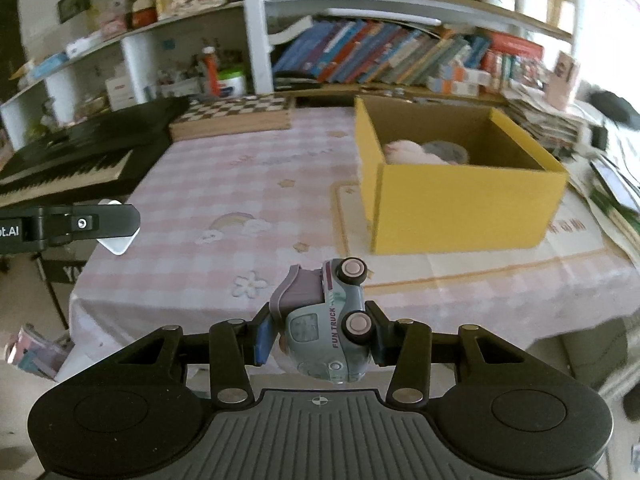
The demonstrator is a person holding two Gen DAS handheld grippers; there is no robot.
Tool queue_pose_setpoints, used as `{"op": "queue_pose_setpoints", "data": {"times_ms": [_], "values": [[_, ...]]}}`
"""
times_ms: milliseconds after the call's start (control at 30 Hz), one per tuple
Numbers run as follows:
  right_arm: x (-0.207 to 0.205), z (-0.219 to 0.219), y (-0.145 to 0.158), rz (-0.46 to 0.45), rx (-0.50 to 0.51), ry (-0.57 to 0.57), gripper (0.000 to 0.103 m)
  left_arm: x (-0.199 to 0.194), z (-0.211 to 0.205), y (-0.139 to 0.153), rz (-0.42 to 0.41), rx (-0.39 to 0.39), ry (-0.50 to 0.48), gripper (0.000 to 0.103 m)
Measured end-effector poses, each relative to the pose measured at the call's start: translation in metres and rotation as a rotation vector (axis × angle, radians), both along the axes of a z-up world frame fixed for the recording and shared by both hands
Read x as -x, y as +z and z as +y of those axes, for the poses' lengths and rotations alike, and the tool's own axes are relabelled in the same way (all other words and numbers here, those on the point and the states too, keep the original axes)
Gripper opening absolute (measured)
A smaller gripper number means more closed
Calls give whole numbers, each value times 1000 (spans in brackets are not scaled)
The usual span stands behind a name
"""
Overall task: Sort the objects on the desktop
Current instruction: 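Lift and carry the cube with the left tool while the right tool carries the truck to the box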
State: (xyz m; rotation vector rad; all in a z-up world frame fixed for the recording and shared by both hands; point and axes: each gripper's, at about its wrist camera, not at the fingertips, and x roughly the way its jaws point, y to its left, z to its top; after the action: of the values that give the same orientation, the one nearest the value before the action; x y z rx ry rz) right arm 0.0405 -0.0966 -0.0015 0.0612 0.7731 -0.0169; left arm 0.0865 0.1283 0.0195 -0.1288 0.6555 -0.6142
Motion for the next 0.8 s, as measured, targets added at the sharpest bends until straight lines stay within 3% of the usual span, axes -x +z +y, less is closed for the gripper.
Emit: {"op": "queue_pose_setpoints", "data": {"times_ms": [300, 800], "values": [[9, -35, -4, 9, -24, -99, 45, -6, -39, 2, -8, -11, -93, 41], [1, -97, -7, 19, -39, -160, 45, -27, -113, 7, -18, -31, -183, 41]]}}
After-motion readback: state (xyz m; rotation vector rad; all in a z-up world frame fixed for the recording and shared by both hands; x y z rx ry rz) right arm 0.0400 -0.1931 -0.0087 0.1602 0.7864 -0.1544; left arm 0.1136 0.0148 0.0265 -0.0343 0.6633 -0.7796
